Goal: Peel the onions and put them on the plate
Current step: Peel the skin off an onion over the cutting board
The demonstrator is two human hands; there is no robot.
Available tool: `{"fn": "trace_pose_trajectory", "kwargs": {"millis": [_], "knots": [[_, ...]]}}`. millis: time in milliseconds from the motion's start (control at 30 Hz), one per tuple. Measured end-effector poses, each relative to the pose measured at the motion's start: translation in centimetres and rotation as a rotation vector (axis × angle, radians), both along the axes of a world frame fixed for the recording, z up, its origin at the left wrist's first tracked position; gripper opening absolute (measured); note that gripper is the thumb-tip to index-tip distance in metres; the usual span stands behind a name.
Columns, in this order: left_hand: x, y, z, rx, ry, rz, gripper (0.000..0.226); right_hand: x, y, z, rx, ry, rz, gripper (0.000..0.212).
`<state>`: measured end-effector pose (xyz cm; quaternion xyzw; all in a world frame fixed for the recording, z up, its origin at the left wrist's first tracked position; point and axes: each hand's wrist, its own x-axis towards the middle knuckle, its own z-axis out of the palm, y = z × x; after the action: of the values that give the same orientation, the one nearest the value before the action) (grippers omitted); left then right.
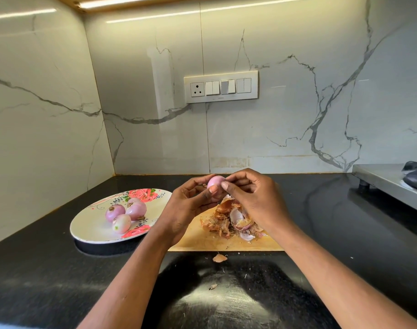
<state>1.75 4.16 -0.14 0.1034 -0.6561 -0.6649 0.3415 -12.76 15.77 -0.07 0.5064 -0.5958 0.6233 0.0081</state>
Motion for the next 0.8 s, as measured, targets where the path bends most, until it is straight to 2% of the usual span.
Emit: {"fn": "trace_pose_trajectory", "kwargs": {"millis": [333,500,800], "knots": [[-0.3,-0.2,-0.2,-0.007,-0.017,0.002,0.046,-0.1,-0.3,0.0,0.012,-0.042,0.009,0.016],[-0.4,-0.2,-0.3,-0.020,-0.021,0.028,0.043,0.3,-0.1,0.2,0.027,0.026,0.035,0.020],[-0.4,-0.3,-0.5,-0.029,-0.025,0.014,0.043,0.9,0.0,0.1,-0.037,0.173,-0.048,0.030]]}}
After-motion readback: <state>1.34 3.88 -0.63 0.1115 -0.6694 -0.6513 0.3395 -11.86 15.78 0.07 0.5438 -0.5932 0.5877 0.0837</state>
